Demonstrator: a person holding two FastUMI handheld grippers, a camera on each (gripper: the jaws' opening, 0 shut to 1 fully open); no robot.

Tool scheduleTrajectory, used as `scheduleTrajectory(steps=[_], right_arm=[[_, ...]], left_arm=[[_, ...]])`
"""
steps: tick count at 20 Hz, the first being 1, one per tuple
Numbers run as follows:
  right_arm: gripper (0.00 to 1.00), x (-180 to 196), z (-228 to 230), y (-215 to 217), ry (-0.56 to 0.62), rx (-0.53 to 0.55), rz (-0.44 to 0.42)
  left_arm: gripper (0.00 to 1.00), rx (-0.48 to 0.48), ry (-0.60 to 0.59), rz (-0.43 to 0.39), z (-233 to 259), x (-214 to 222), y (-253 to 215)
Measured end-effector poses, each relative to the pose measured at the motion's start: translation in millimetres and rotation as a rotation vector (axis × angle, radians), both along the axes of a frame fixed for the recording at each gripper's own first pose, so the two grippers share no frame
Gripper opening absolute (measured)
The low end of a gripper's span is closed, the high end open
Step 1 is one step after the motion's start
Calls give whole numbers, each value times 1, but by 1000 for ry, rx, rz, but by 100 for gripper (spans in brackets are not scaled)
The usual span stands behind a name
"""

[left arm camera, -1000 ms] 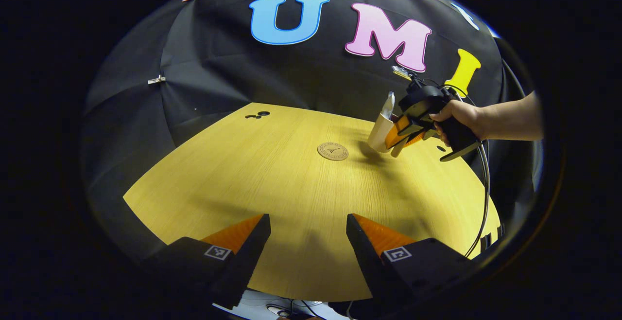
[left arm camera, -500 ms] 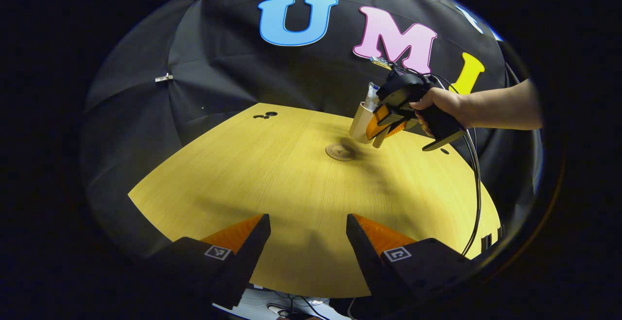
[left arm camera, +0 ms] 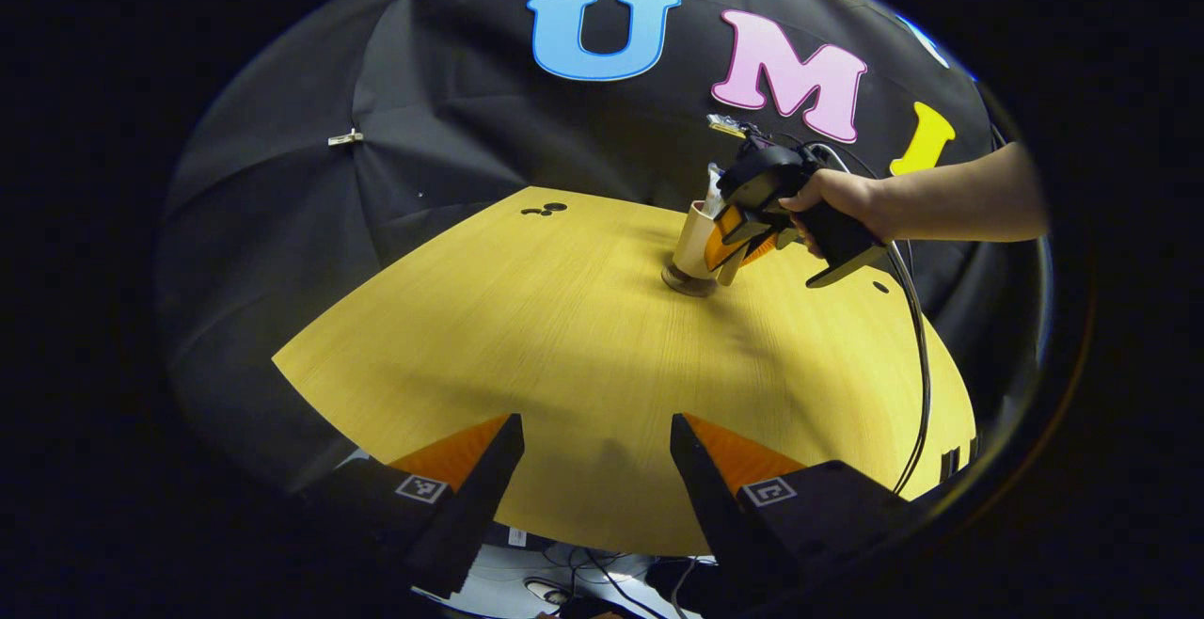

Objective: Put the toothbrush and toothpaste on the desktop into the cup, then pick up the cup and place it on the coaster on the desktop.

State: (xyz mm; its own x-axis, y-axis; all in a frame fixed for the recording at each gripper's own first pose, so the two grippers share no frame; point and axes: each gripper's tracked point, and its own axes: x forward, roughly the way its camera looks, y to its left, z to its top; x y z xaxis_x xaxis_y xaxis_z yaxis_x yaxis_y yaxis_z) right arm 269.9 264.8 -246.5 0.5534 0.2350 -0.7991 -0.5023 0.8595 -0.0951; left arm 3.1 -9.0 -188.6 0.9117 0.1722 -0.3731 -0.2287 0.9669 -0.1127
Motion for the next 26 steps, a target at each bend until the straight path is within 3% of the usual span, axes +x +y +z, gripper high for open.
scheduleTrajectory(steps=[5,6,8,9,11,12,13,14,15,18,26], right_arm=[[28,-4,-14,2,42,-43,-4],[22,-1,-13,1,26,-42,-4],[29,-3,-11,-1,27,-51,-1],[23,-5,-7,0,29,-39,-7],[34,-7,3,3,14,-14,-16],[53,-10,9,1,4,-6,-19],[55,-12,17,-1,-8,5,-20],[72,-14,24,-3,-26,17,-22],[70,-17,34,-8,-45,28,-27],[100,-33,67,-23,-97,83,-55],[99,-91,182,-87,-349,270,-209]], left_arm=[[98,19,18,6,-3,-6,3],[98,18,19,4,-4,-7,2],[98,13,20,-2,-3,-9,1],[98,14,18,-5,-2,-9,0],[98,22,11,-12,3,-9,0],[98,26,7,-17,5,-9,-1],[98,31,3,-22,8,-8,-1],[98,37,-5,-29,12,-6,-2],[98,40,-15,-39,18,-4,-4],[98,63,-47,-77,35,1,-9],[98,137,-159,-209,91,16,-25]])
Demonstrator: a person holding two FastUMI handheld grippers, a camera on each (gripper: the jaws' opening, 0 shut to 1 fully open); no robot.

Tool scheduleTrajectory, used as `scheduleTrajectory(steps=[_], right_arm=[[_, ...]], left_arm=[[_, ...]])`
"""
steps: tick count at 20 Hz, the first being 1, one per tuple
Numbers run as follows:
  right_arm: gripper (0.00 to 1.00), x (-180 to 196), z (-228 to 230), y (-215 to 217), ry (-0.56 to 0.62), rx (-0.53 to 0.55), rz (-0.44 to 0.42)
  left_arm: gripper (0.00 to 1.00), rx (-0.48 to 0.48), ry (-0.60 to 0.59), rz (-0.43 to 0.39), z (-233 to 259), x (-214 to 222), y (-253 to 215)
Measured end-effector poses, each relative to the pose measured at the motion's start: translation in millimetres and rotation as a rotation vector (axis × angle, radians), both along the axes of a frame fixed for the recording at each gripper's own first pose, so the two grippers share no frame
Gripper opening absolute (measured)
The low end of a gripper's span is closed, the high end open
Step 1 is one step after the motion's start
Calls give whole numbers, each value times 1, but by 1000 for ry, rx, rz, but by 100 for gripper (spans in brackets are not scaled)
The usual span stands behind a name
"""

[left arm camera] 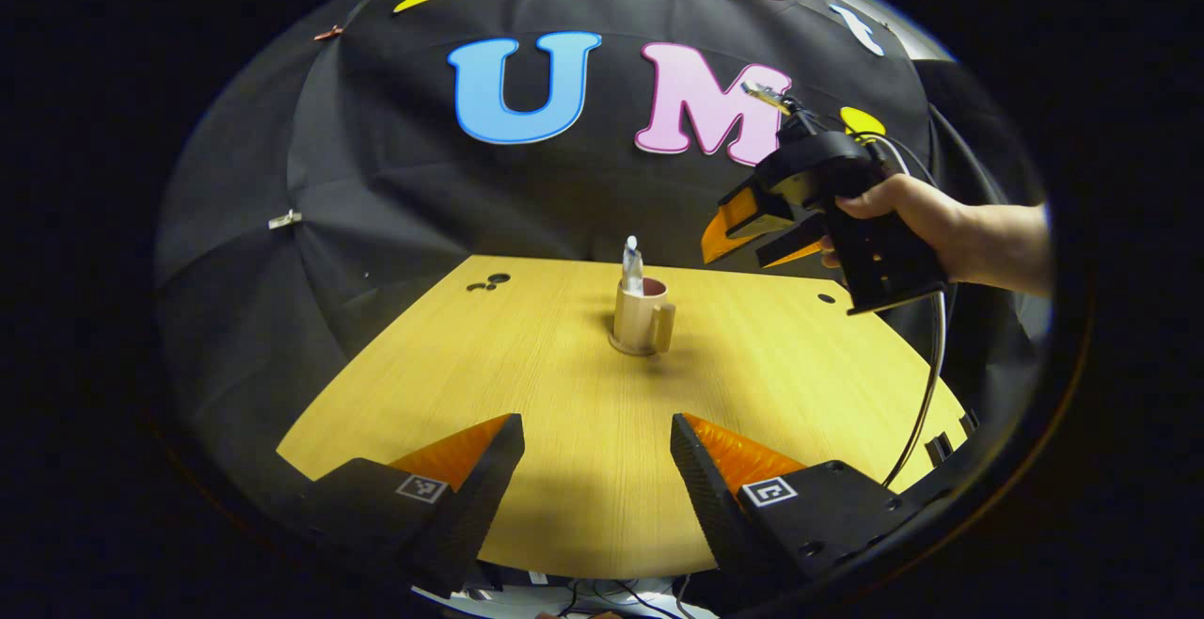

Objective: Put the toothbrush and toothpaste on the desktop into the cup, then pick up the cup and place it on the coaster on the desktop.

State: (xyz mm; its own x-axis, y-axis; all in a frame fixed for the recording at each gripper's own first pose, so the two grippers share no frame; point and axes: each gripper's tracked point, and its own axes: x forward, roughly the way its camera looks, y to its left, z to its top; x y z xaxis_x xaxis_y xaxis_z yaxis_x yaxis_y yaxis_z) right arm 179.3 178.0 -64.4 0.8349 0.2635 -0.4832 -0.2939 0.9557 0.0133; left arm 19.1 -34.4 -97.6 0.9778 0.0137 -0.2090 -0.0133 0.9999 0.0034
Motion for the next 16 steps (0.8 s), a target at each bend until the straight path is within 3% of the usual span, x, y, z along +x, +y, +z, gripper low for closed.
scheduleTrajectory(steps=[4,7,10,16], right_arm=[[98,-51,42,-33,-118,49,-20],[98,-92,70,-62,-244,22,-37],[98,-146,74,-68,-281,61,-20],[98,-207,109,-119,-474,69,-77]], left_arm=[[98,-16,-55,-8,26,8,-2],[98,-31,-95,-8,44,6,-7],[98,-16,-129,1,55,-2,-10],[98,-17,-83,-40,39,-24,-37]])
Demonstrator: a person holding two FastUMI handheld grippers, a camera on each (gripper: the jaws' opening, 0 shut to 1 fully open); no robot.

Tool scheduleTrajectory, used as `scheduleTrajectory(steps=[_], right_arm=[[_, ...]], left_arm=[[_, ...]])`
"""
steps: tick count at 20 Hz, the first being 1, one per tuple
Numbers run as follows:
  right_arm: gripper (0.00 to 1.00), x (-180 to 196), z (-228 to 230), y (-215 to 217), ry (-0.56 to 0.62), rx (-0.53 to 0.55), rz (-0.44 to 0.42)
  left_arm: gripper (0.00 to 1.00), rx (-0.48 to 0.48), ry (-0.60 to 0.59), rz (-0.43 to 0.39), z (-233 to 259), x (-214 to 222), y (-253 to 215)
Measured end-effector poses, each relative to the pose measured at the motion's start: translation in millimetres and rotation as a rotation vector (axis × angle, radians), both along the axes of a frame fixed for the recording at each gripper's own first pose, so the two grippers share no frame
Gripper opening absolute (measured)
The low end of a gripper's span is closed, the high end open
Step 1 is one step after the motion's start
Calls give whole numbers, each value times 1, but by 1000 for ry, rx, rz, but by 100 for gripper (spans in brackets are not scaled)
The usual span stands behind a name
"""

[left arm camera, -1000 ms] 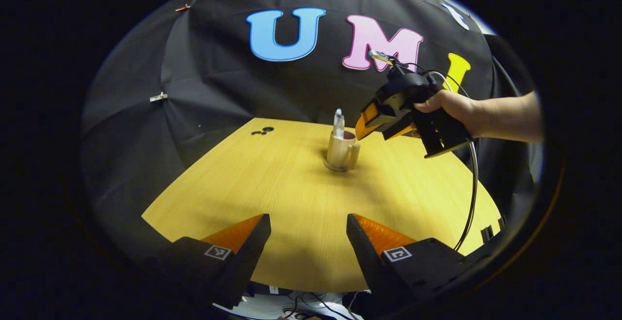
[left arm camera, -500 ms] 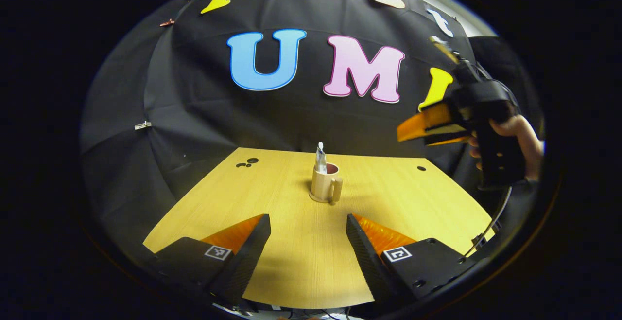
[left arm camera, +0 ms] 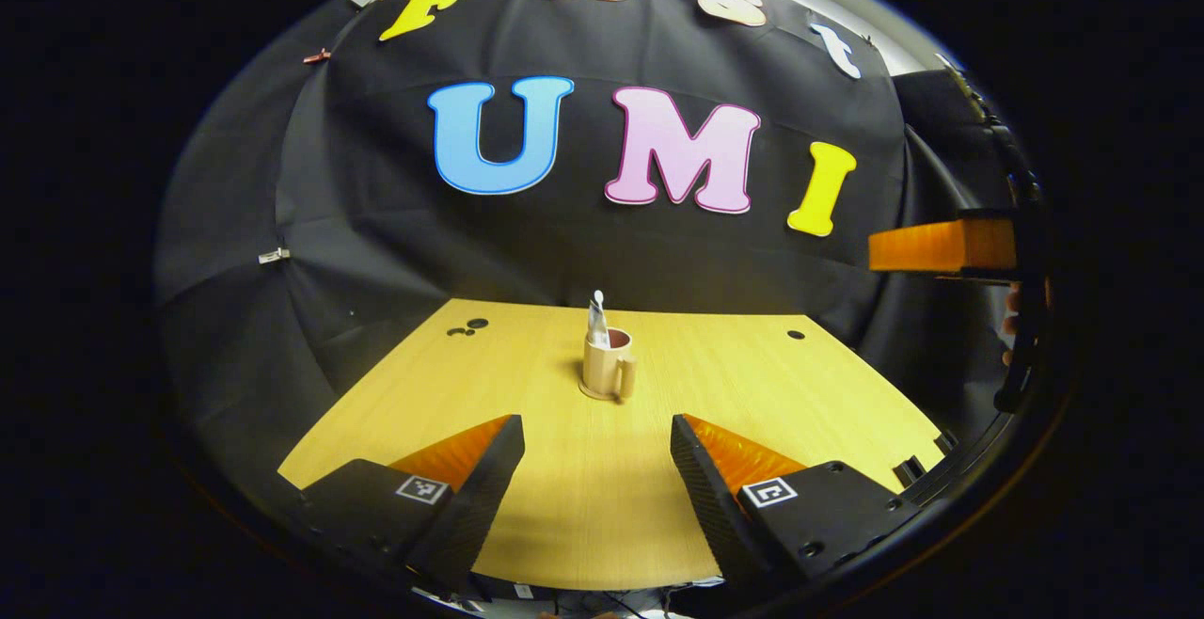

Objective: Put the toothbrush and toothpaste on the desktop into the cup, then pick up the cup and place it on the coaster on the desktop.

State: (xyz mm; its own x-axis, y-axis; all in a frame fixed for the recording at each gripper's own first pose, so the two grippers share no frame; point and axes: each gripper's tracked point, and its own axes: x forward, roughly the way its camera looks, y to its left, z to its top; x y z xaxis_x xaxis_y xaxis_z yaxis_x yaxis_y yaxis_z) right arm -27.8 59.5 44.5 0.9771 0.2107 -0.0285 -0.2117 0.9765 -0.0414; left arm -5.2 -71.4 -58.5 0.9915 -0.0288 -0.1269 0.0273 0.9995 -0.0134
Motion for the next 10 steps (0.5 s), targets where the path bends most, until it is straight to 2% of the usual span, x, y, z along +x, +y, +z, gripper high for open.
scheduleTrajectory(steps=[3,6,10], right_arm=[[98,-15,-5,-15,-42,-2,-24],[98,-20,-20,-15,-3,36,-28],[98,-22,-32,-9,26,42,-17]], left_arm=[[98,20,-20,-10,5,-4,-12],[97,84,-72,-21,22,-6,-16],[98,75,-74,-63,29,-10,-25]])
